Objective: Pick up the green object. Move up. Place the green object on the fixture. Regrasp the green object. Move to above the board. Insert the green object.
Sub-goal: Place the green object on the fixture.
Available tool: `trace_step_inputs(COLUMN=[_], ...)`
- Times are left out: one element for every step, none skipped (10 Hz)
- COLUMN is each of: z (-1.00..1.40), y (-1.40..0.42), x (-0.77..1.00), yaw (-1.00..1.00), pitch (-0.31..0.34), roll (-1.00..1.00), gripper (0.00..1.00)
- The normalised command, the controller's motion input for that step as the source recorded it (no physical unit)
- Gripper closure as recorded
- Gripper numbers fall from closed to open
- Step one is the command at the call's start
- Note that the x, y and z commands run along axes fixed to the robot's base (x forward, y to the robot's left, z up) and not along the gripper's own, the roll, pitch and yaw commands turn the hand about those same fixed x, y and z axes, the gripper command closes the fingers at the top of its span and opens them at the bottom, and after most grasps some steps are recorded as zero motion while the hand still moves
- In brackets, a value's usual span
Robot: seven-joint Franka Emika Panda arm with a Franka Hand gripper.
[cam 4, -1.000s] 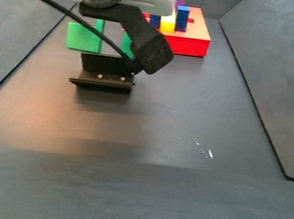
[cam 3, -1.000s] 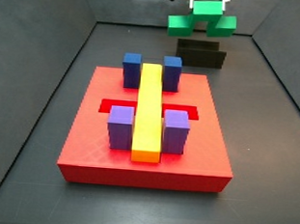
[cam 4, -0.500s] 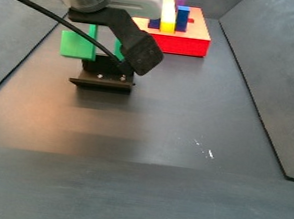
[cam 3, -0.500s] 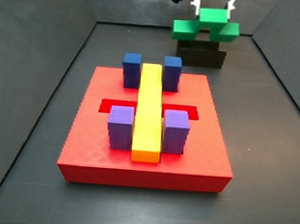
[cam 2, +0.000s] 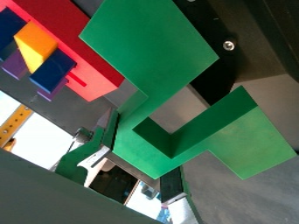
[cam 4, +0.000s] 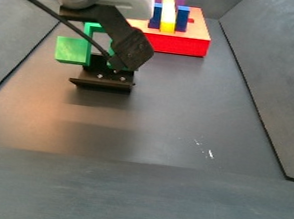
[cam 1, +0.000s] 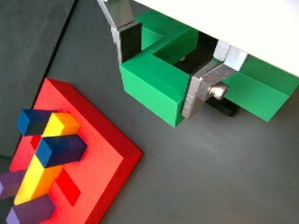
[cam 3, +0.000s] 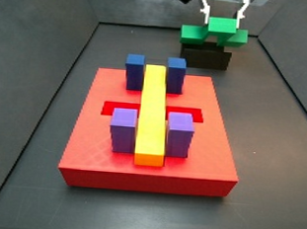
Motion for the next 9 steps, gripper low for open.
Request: trace_step_inputs(z=[-0.21, -0.11, -0.03, 0.0, 0.0, 0.0, 0.0, 0.0, -0.05], y=[-0.01, 0.0, 0.0, 0.0, 0.05, 0.11, 0.12, 0.1, 0.07], x=[0.23, 0.22, 0.19, 0.14, 0.02, 0.0, 0.0, 0.0, 0.0], yaw=[-0.15, -0.13, -0.16, -0.16, -0.09, -0.03, 0.0, 0.0, 0.0], pitch=[0.006, 0.049, 0.037, 0.0, 0.0, 0.0, -0.003, 0.0, 0.0], roll=[-0.06, 0.0, -0.21, -0.43, -0.47, -0.58, -0.64, -0.44, -0.1], gripper=[1.0, 1.0, 1.0, 1.0, 1.0, 1.0, 1.0, 1.0, 1.0])
